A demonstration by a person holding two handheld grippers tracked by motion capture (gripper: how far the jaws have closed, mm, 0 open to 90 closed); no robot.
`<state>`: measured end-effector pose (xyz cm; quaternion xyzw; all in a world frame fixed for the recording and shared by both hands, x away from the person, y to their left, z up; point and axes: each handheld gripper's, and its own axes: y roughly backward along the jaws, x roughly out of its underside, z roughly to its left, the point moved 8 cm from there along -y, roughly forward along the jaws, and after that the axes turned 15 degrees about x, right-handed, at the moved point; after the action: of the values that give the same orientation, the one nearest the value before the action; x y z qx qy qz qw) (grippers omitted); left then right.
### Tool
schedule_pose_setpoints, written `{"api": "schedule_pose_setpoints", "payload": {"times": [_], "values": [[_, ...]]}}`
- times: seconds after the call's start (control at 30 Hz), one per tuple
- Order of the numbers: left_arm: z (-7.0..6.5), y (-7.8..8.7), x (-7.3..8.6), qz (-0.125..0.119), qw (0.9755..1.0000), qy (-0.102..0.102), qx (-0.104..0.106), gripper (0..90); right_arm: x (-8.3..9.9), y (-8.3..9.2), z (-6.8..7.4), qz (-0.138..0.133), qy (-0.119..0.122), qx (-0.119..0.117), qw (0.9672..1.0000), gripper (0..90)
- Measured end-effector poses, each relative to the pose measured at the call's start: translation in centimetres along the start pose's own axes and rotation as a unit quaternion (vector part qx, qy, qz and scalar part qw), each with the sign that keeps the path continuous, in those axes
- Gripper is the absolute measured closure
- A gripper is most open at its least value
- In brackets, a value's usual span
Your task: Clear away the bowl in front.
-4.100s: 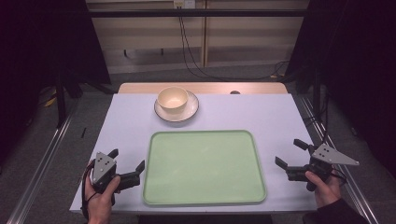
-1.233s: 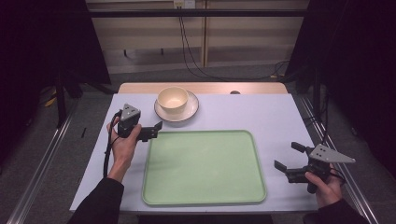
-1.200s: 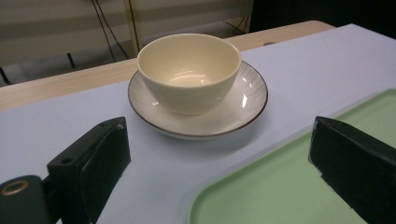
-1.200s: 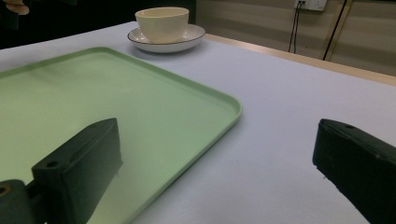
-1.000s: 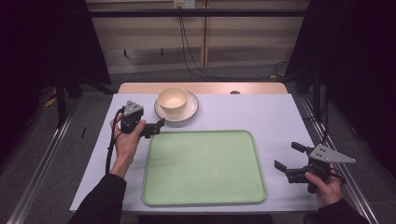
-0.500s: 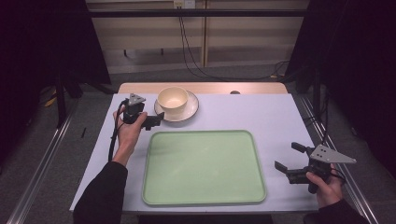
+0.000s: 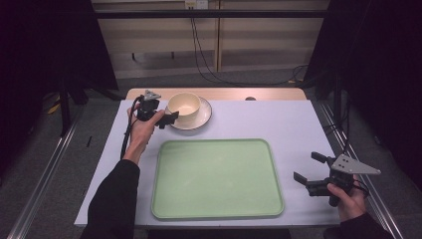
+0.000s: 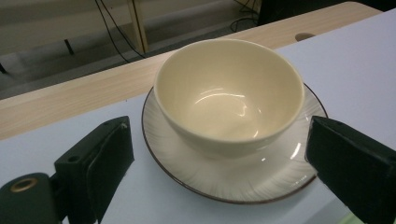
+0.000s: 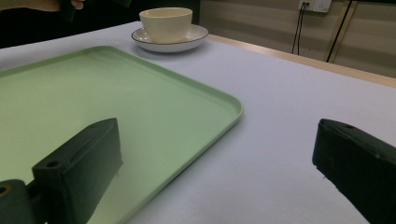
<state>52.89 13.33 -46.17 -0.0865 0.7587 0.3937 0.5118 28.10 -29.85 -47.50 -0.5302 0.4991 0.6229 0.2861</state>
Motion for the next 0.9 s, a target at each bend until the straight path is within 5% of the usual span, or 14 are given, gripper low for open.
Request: {"api": "schedule_pose_setpoints", "payload": {"times": [0.33, 0.67, 0.9], "values": [[1.6, -2.1, -0.5, 0.043, 0.9989, 0.011, -0.016, 10.3, 0.0, 0.0, -0.1, -0.001, -0.001, -0.002, 1.0, 1.0], [3.7, -4.0, 0.5, 0.088, 0.9935, 0.034, -0.064, 10.0, 0.1, -0.1, -0.1, 0.0, 0.003, -0.005, 1.0, 1.0], [3.2, -5.0, 0.7, 0.105, 0.9915, 0.054, -0.055, 16.1, 0.1, -0.1, -0.3, 0.001, 0.0, -0.001, 1.0, 1.0]]}}
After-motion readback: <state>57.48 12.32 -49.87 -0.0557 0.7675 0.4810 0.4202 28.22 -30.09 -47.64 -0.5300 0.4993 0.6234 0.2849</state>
